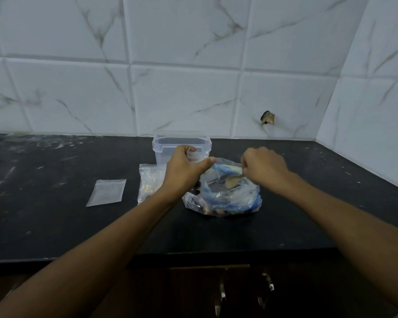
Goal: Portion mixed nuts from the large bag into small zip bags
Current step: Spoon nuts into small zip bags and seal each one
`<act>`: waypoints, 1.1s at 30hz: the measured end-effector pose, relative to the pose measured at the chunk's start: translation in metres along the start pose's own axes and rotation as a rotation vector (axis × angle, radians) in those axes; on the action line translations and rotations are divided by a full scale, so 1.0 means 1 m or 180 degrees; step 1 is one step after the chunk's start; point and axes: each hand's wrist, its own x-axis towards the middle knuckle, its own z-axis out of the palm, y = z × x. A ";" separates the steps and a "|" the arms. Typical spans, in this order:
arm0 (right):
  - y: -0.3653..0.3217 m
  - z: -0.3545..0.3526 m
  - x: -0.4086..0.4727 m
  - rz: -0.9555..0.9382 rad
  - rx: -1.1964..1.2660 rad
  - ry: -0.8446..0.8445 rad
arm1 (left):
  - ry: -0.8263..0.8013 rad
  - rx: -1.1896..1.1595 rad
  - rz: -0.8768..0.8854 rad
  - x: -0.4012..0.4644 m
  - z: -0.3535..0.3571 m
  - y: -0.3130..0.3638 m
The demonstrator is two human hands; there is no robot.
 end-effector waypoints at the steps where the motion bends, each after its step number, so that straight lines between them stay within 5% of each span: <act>1: 0.000 0.008 0.001 0.0052 0.0086 -0.0057 | 0.0031 0.0007 0.0027 -0.001 0.000 0.002; 8: -0.002 0.017 0.000 0.0077 0.0426 -0.0271 | 0.0056 0.0139 0.0175 -0.004 0.002 0.004; 14: -0.030 -0.031 -0.009 -0.0015 0.3231 -0.0466 | 0.0032 0.0159 0.0309 -0.005 0.008 0.013; 17: -0.039 -0.032 -0.009 0.0041 0.3126 -0.0674 | 0.0177 0.0193 0.0394 -0.005 0.009 0.015; 23: -0.045 -0.027 -0.003 0.0032 0.2946 -0.0199 | 0.0205 0.0353 0.0445 -0.005 0.008 0.014; 33: -0.031 -0.034 0.006 -0.0596 0.3222 -0.0356 | -0.0238 -0.0664 0.0216 -0.001 -0.038 0.014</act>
